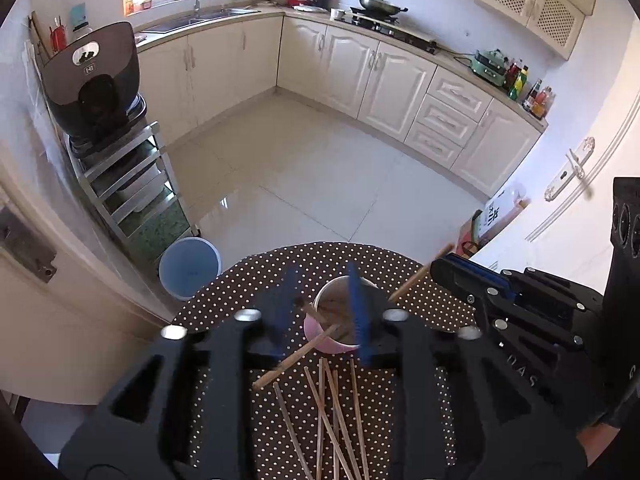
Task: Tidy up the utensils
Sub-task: 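Open both grippers above the pink cup and pull back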
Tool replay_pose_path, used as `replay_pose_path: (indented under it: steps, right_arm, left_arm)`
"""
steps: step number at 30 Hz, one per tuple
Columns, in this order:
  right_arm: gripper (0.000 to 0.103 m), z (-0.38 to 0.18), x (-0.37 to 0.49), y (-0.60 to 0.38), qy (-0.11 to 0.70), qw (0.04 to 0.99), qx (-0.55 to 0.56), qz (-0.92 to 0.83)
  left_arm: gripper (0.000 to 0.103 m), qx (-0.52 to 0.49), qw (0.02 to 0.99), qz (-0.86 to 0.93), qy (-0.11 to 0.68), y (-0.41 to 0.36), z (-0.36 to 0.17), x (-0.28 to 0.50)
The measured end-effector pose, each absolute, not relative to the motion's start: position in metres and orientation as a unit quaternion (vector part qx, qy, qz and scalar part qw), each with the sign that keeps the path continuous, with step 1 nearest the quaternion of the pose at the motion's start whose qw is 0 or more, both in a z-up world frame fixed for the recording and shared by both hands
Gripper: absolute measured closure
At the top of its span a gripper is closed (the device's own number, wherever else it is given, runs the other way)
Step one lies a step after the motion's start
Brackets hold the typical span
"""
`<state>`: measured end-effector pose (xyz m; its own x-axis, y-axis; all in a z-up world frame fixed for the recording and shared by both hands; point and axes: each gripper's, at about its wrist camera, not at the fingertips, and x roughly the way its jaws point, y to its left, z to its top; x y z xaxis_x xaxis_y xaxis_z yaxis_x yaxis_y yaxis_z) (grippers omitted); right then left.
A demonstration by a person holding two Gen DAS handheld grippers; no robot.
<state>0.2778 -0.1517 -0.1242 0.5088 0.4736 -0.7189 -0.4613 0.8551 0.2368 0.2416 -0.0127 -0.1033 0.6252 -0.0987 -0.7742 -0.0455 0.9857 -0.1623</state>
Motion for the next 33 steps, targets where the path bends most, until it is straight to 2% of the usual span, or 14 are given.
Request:
replay_pose_path:
  steps: [1,6,8,15,19,21,26,33]
  right_arm:
    - [0.095,-0.123,0.276,-0.152,0.414,0.87,0.009,0.268]
    - [0.091,-0.112,0.263,-0.154,0.397,0.878,0.015,0.268]
    - [0.088,-0.107,0.257,-0.156,0.386,0.883,0.015,0.266]
    - [0.074,-0.093,0.227,-0.159,0.349,0.898,0.016,0.267]
    - [0.064,-0.088,0.21,-0.161,0.326,0.907,0.013,0.267]
    - [0.06,-0.087,0.2,-0.162,0.318,0.91,0.012,0.267]
    - [0.056,-0.091,0.179,-0.162,0.313,0.912,0.009,0.263]
    - [0.053,-0.106,0.153,-0.161,0.327,0.911,0.002,0.253]
  left_arm:
    - [0.058,-0.083,0.9,-0.013,0.428,-0.012,-0.101,0.239]
    - [0.057,-0.078,0.908,-0.011,0.411,-0.013,-0.09,0.225]
    - [0.049,-0.078,0.913,-0.011,0.401,-0.013,-0.086,0.218]
    - [0.044,-0.05,0.93,-0.004,0.363,-0.017,-0.074,0.19]
    - [0.033,-0.031,0.946,0.007,0.323,-0.016,-0.066,0.17]
    - [0.032,-0.026,0.95,0.009,0.31,-0.016,-0.063,0.161]
    - [0.025,-0.022,0.957,0.016,0.29,-0.011,-0.065,0.137]
    - [0.023,-0.019,0.956,0.013,0.293,-0.006,-0.083,0.108]
